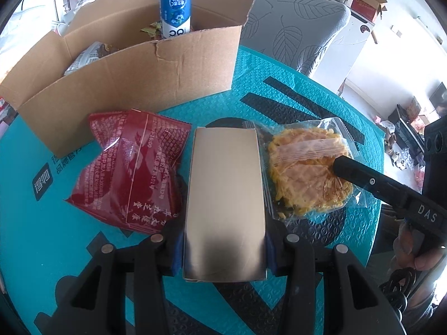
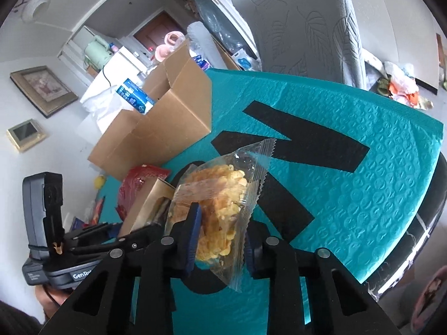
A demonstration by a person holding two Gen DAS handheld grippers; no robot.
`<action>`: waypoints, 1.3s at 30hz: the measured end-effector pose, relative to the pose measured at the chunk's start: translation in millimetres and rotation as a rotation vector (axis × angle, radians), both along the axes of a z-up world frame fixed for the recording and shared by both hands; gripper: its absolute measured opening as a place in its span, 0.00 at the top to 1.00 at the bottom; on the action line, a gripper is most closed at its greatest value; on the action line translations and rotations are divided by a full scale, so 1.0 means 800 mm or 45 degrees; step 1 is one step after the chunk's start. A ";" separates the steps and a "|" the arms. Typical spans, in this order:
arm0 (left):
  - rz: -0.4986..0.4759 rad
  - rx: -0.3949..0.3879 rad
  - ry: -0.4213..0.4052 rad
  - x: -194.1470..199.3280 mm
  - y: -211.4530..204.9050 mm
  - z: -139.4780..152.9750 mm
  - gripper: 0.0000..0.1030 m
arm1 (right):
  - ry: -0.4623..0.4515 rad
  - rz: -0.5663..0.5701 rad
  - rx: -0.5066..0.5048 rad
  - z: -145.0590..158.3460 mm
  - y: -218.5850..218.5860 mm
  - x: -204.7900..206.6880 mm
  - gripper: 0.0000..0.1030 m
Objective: Organize snacks
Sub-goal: 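Carry the tan box with the left tool while the right tool carries the waffle over the box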
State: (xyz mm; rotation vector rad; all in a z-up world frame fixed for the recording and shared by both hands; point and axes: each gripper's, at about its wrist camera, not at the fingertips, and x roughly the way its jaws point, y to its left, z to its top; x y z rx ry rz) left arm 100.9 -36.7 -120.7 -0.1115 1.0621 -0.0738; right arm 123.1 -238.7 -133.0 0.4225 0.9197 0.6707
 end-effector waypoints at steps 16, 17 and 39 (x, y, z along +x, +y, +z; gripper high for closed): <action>0.026 -0.023 -0.108 -0.025 0.010 0.041 0.58 | -0.277 0.014 -0.167 0.078 0.021 -0.037 0.84; 0.026 -0.021 -0.115 -0.027 0.010 0.044 0.58 | -0.293 0.021 -0.182 0.083 0.023 -0.039 0.84; 0.095 -0.003 -0.298 -0.067 0.056 0.117 0.58 | -0.527 0.164 -0.249 0.159 0.084 -0.072 0.85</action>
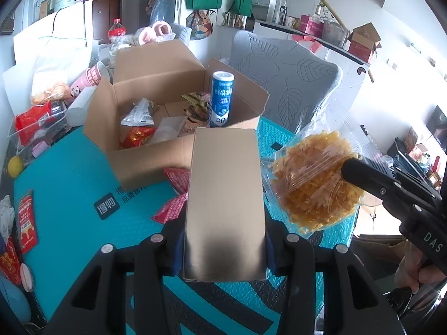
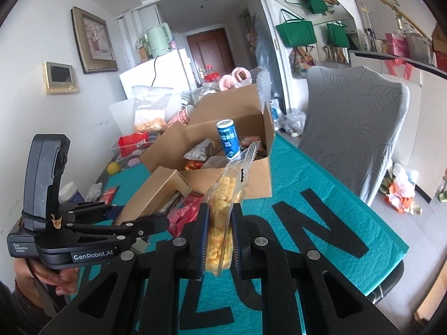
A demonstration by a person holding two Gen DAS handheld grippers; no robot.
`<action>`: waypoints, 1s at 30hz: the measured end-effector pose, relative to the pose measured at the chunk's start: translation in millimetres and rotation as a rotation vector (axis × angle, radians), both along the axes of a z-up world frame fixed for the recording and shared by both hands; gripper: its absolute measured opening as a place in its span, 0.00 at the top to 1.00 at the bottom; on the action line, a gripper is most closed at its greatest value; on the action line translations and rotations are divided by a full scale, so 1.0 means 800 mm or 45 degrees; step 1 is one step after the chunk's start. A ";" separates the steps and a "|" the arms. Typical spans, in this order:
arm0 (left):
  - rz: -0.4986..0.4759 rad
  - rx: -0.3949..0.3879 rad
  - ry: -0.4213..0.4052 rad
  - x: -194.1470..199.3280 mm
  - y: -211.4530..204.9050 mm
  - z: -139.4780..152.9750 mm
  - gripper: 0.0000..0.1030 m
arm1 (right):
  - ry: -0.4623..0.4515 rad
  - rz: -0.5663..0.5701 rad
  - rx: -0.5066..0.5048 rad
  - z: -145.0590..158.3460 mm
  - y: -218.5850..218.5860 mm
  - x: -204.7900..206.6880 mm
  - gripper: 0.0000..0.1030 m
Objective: Organize snacks
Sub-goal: 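Carry the tan box with the left tool while the right tool carries the waffle over the box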
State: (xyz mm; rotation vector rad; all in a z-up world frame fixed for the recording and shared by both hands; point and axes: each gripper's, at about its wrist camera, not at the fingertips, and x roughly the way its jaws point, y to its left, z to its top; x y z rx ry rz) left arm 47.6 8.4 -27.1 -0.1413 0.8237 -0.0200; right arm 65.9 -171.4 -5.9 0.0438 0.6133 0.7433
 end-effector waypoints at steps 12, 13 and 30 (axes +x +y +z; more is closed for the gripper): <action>0.033 0.017 -0.147 0.014 0.023 0.048 0.58 | -0.163 0.092 0.021 0.055 0.031 0.003 0.85; 0.036 0.020 -0.160 0.017 0.025 0.052 0.58 | -0.175 0.101 0.023 0.060 0.034 0.006 0.85; 0.080 0.044 -0.335 0.094 0.081 0.103 0.58 | -0.322 0.135 0.055 0.112 0.091 0.071 0.85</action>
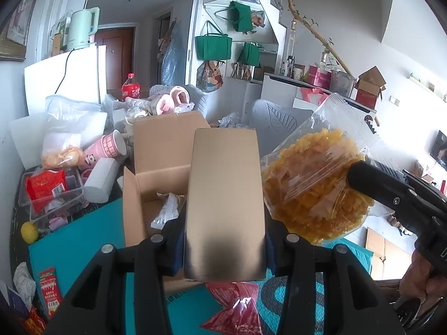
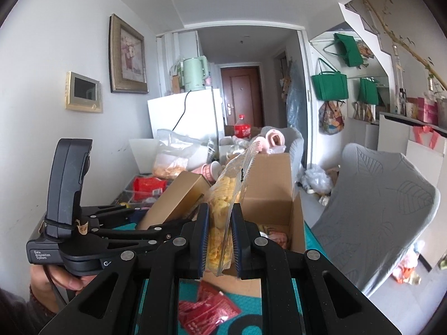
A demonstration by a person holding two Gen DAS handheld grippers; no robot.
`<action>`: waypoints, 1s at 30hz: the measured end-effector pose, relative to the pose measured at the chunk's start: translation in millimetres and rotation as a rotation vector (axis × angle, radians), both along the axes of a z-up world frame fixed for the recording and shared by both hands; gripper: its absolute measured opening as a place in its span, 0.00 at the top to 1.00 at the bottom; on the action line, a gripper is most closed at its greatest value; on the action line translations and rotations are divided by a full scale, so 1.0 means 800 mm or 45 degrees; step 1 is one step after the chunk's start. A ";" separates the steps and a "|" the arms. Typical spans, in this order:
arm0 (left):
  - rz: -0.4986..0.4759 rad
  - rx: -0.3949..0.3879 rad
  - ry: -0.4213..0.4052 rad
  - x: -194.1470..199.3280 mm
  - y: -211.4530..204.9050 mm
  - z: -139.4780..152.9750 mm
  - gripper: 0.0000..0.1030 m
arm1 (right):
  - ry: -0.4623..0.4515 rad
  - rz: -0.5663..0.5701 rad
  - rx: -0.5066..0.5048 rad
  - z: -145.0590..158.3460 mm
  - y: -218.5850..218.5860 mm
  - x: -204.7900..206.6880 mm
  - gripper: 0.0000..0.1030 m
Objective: Organize snacks
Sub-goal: 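Carry the tan box with the left tool while the right tool carries the waffle over the box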
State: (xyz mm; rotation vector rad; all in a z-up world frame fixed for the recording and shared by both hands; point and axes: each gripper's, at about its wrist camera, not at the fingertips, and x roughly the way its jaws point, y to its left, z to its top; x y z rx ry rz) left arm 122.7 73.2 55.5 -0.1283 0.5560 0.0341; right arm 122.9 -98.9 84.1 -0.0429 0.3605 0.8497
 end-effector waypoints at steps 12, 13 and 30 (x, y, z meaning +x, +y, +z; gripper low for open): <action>0.061 0.045 -0.045 0.086 0.043 0.009 0.58 | -0.014 -0.019 -0.064 0.007 0.052 0.077 0.85; 0.063 0.043 -0.036 0.093 0.046 0.007 0.58 | -0.007 -0.021 -0.072 0.005 0.056 0.083 0.85; 0.151 0.088 0.171 0.153 0.080 -0.060 0.57 | 0.080 -0.062 -0.302 -0.059 0.122 0.139 0.85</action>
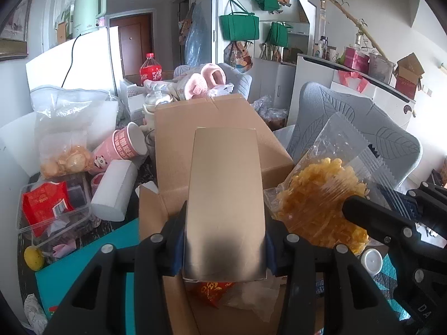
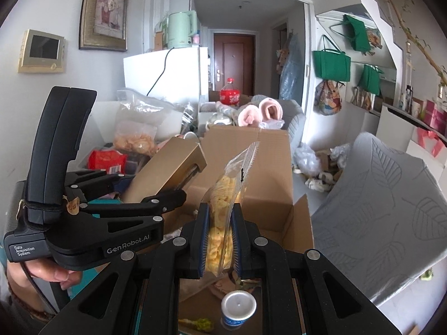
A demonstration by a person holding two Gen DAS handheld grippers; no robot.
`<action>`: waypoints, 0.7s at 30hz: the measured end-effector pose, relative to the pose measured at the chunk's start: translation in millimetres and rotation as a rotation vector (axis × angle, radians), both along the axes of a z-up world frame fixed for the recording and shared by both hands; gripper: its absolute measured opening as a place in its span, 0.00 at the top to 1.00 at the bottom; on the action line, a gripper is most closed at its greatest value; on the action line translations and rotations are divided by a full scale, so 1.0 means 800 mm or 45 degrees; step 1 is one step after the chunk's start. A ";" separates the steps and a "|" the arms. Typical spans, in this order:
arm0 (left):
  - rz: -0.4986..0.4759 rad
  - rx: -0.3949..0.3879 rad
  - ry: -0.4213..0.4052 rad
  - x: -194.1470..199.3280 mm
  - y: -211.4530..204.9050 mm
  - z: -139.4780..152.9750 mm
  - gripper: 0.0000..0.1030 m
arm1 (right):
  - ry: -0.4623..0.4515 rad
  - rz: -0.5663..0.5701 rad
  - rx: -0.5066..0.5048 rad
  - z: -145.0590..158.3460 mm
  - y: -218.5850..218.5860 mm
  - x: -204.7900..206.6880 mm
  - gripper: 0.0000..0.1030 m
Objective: Organize snacks
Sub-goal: 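Carry the tan box with the left tool while the right tool carries the waffle over the box, then open the left tool into the box while the right tool releases the waffle inside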
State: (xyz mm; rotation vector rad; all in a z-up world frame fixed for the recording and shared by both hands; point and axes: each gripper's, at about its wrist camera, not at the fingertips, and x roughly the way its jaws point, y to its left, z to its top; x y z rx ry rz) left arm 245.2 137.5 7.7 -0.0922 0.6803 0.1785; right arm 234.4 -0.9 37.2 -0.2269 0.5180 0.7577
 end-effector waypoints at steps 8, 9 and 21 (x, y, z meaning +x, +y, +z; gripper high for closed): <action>-0.010 -0.033 0.102 0.018 0.003 -0.026 0.57 | 0.060 -0.020 -0.067 -0.020 0.015 0.018 0.85; -0.012 -0.020 0.116 0.020 0.001 -0.028 0.57 | 0.063 -0.025 -0.077 -0.023 0.016 0.019 0.85; 0.011 -0.001 0.211 0.032 -0.010 -0.035 0.57 | 0.039 -0.129 -0.151 -0.028 0.017 0.027 0.66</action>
